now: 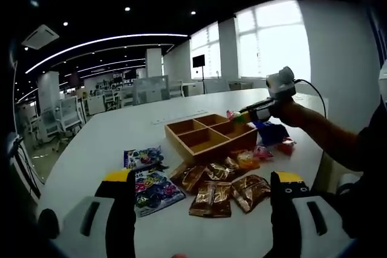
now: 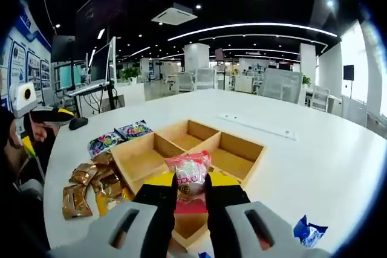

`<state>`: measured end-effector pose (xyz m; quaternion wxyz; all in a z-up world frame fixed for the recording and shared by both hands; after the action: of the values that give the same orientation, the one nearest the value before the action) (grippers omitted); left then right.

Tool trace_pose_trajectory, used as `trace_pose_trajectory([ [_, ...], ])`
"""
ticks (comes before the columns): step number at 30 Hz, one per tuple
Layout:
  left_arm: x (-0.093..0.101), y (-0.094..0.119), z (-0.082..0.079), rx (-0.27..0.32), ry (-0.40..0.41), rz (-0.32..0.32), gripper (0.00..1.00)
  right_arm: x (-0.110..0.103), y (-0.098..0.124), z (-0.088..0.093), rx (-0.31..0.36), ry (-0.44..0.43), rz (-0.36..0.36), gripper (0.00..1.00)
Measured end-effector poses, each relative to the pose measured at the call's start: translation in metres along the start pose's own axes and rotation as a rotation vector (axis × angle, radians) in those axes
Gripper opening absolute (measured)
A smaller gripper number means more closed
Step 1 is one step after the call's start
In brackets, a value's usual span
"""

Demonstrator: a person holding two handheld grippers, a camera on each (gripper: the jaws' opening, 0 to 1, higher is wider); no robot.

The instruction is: Pick up the scattered marshmallows, QQ candies, Oreo cookies, and mixed nuts on the table and sort them into separate containers

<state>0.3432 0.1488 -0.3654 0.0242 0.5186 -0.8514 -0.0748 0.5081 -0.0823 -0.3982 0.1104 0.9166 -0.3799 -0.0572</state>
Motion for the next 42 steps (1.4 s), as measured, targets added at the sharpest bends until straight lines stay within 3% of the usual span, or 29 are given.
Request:
trace_pose_trajectory([
  [7,-0.002,0.000,0.002,-0.005,0.004,-0.007,0.96,-0.001,-0.006,0.010,-0.029,-0.011,-0.003,0.15],
  [25,-0.002,-0.002,0.004,-0.010,0.008,-0.008,0.96,-0.003,-0.009,0.016,-0.078,0.091,-0.012,0.15],
  [42,-0.002,-0.001,0.004,-0.010,0.004,-0.013,0.96,-0.003,-0.009,0.016,-0.076,0.106,-0.018,0.16],
])
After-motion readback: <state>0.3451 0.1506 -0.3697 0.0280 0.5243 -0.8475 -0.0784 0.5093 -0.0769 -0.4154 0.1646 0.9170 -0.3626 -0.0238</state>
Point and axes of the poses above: the point that each gripper's makers call its tool centre point, and the gripper's own axes: y roughly backward along the fingers, x roughly to its right, z roughly out of its underside, the point moved 3 cm from there along y, roughly backward along the fingers, and after that the axes turned 7 degrees about x, right-handed, at the moved point
